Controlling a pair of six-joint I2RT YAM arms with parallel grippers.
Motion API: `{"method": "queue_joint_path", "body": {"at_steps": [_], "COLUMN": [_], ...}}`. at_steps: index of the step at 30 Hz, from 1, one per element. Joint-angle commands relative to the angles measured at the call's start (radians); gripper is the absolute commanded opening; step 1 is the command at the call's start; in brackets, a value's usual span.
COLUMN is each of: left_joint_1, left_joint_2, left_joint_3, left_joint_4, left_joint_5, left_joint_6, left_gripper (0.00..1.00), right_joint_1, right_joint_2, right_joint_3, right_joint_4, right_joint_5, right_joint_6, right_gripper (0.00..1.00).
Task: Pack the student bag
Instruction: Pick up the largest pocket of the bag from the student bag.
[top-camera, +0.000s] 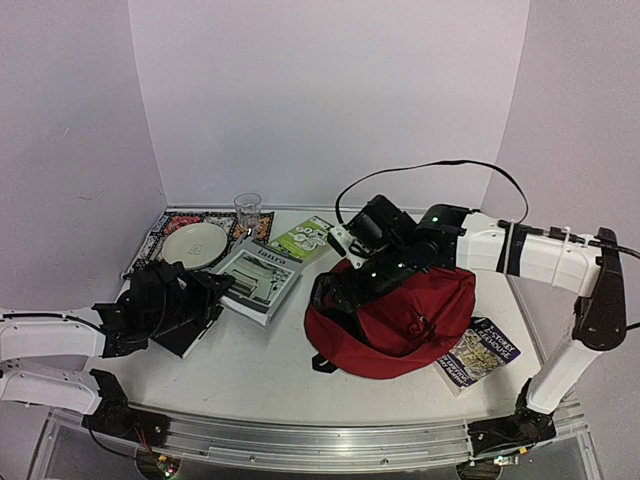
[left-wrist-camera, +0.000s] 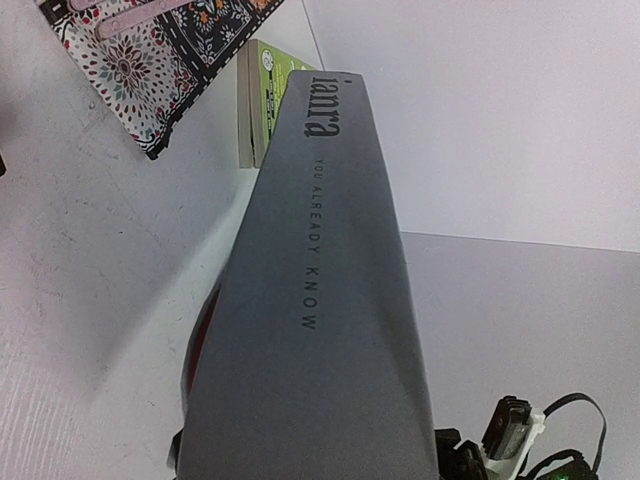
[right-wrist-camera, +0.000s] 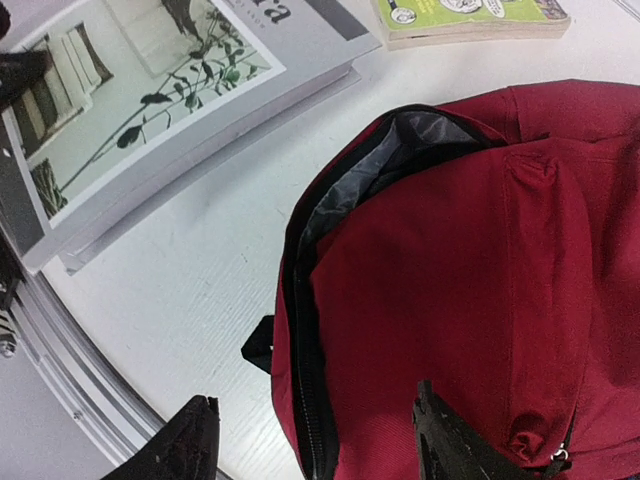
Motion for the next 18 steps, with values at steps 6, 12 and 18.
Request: {"method": "queue_joint_path", "body": {"at_steps": [6,12,18], "left_joint_1": [0.018,0.025,0.033], "left_joint_2": [-0.016,-0.016,-0.012], "left_joint_3": [0.000,0.013,0.035], "left_joint_4": [0.040,0.040,0.040], "left_joint_5": [0.039,0.079,0.153], "left_joint_6": [0.044,0.073,0.097], "left_gripper": [0.32,0.32,0.32], "right_joint_1": [0.036,0.036,0.036], "right_joint_2": [0.125,0.134,0.072], "right_joint_3": [0.070,0.098,0.119], "right_joint_4": [-0.162,-0.204,-0.212], "right_joint_5": [0.138,0.304,0.403], "right_joint_6": [-0.076,-0.078,-0.056], "right_gripper": [0.65,0.40,0.00]}}
